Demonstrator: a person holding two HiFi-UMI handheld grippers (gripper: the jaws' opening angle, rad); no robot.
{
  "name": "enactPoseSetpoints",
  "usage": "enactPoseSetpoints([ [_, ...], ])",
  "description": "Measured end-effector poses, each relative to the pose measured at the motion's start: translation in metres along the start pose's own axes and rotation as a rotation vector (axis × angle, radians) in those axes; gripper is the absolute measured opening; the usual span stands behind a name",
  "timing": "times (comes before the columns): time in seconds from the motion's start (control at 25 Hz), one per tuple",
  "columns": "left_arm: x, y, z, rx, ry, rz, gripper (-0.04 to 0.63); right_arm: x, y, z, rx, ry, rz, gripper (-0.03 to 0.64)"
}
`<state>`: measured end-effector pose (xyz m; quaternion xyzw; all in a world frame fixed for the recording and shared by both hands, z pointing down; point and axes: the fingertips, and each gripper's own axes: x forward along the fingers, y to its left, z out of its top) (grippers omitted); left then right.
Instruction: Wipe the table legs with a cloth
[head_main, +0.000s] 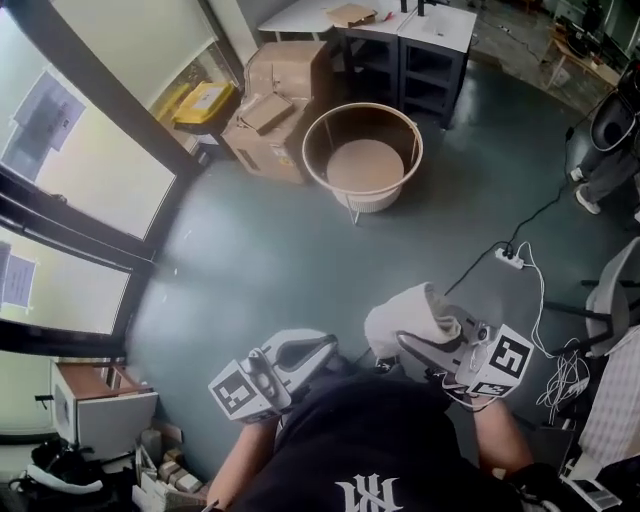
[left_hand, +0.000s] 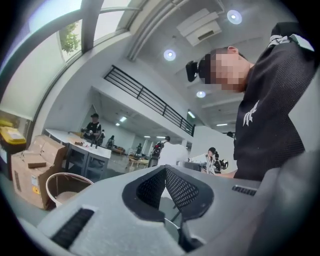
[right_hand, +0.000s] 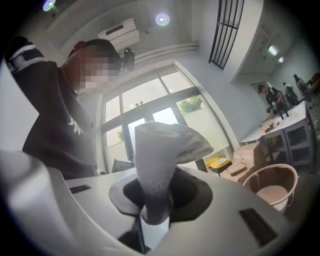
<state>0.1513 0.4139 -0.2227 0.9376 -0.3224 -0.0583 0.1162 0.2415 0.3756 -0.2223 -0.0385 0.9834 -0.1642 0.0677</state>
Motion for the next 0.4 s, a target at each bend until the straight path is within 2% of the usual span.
enactPoseSetpoints([
  [0.2,0.014,-0.004,-0.020,-0.018,0.083,0.050,0.006,-0.008,-0.026,0.008,0.038,-0.045,0.045,0.077],
  [0.4,0.035,0.000,-0.034,-0.019,0.130,0.034,0.006,-0.019,-0.056,0.009,0.080,-0.115,0.077,0.077],
])
